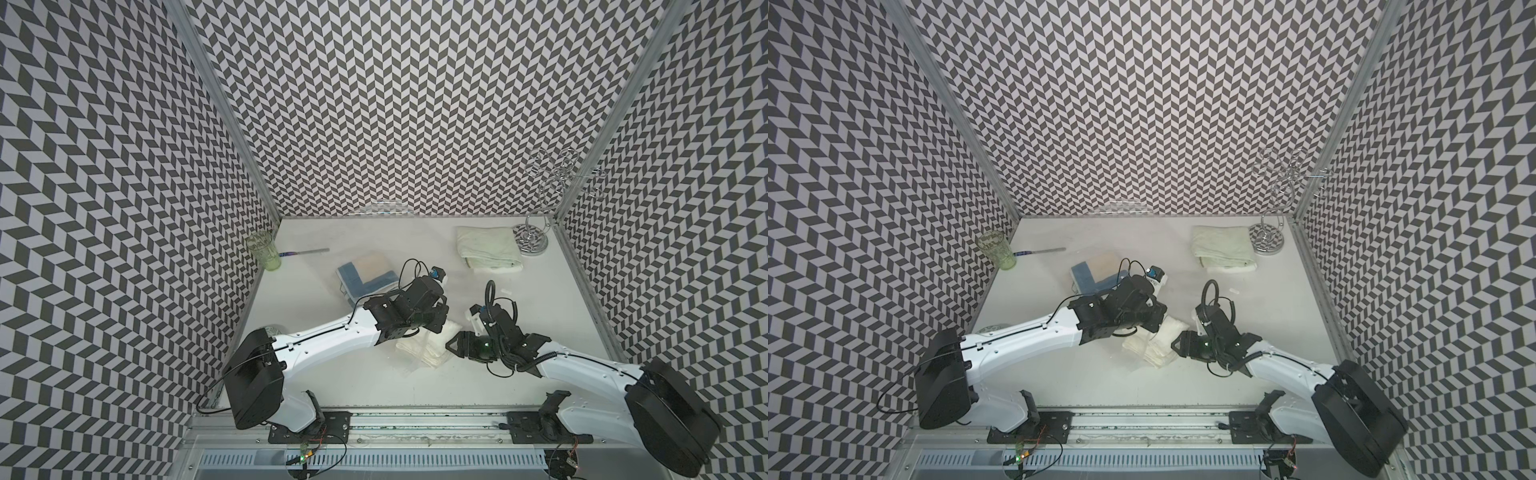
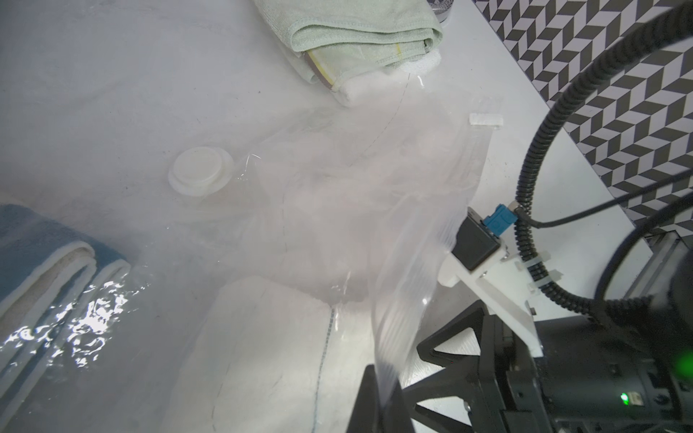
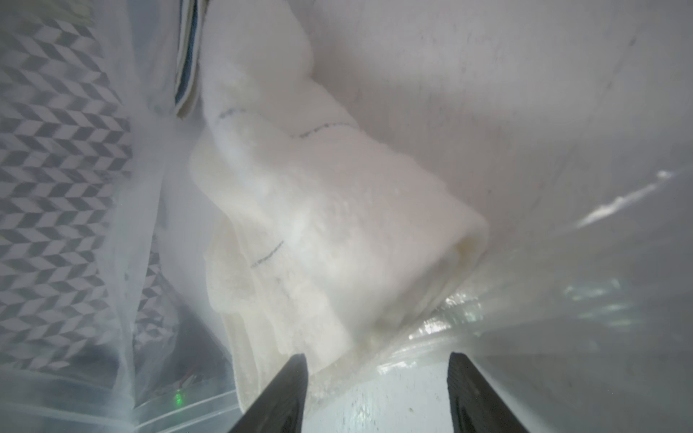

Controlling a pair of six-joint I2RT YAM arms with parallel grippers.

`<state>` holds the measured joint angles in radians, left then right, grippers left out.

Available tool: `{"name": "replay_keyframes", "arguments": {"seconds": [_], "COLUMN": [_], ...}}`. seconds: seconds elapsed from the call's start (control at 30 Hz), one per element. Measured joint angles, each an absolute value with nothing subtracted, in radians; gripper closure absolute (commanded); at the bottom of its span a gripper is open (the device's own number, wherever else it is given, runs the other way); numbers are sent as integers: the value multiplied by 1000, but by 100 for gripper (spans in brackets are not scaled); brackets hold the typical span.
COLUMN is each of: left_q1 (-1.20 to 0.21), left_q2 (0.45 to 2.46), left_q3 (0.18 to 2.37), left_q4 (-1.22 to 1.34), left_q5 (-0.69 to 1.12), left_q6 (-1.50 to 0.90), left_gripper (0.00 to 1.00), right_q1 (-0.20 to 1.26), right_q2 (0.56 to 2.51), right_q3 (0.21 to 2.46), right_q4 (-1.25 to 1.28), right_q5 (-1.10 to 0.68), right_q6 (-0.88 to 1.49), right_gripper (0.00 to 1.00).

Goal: Place the folded towel into the vacuum bag
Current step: Place the towel in the vacuum bag.

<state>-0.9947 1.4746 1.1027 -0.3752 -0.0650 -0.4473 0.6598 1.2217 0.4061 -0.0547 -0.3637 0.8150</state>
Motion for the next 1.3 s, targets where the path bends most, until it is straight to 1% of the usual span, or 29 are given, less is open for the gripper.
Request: {"name": "replay_keyframes", "arguments": {"seconds": [0.27, 0.37, 0.47, 0.53, 0.6, 0.67, 0.77, 0.87, 0.93, 1.03, 1.13, 1.23, 1.3], "left_q1": [-1001, -1002, -1002, -1002, -1003, -1003, -1004, -1004, -1004, -1004, -1008, -1013, -1016], "left_q2": [1475, 1475, 1479, 1481, 1481, 1482, 1482, 1482, 1482, 1482, 1482, 1483, 1485], "left_q3": [1103, 1103, 1103, 1103, 1103, 1103, 1103, 1103, 1103, 1103, 1103, 1103, 1103], "left_q4": [-373, -370, -367, -367, -367, -368, -367, -367, -367, -368, -368, -368, -368], "left_q5": [-65, -62, -61, -60, -61, -61, -61, -61, -61, -61, -61, -62, -62], "left_q6": [-447, -447, -447, -447, -447, -447, -447, -447, -447, -447, -447, -447, -447], "left_gripper": [100, 100, 100, 100, 100, 100, 100, 100, 100, 100, 100, 100, 100], "right_q1": [662, 671, 687, 702, 709, 712, 712, 709, 699, 665, 644, 644, 644], "right_q2": [1263, 1270, 1314, 1352, 1375, 1359, 1284, 1214, 1203, 1222, 1282, 1328, 1350], "right_q3": [388, 388, 389, 391, 400, 407, 419, 422, 417, 393, 389, 401, 405], "right_q4": [93, 139, 199, 231, 232, 209, 126, 50, 28, 29, 57, 113, 131], "right_q5": [-393, -395, -398, -402, -409, -413, -406, -388, -379, -379, -390, -402, -402], "right_q6": [902, 934, 970, 989, 1000, 1004, 995, 994, 998, 1008, 1025, 1037, 1041], "right_gripper": [71, 76, 77, 76, 72, 63, 49, 40, 37, 35, 35, 40, 46]}}
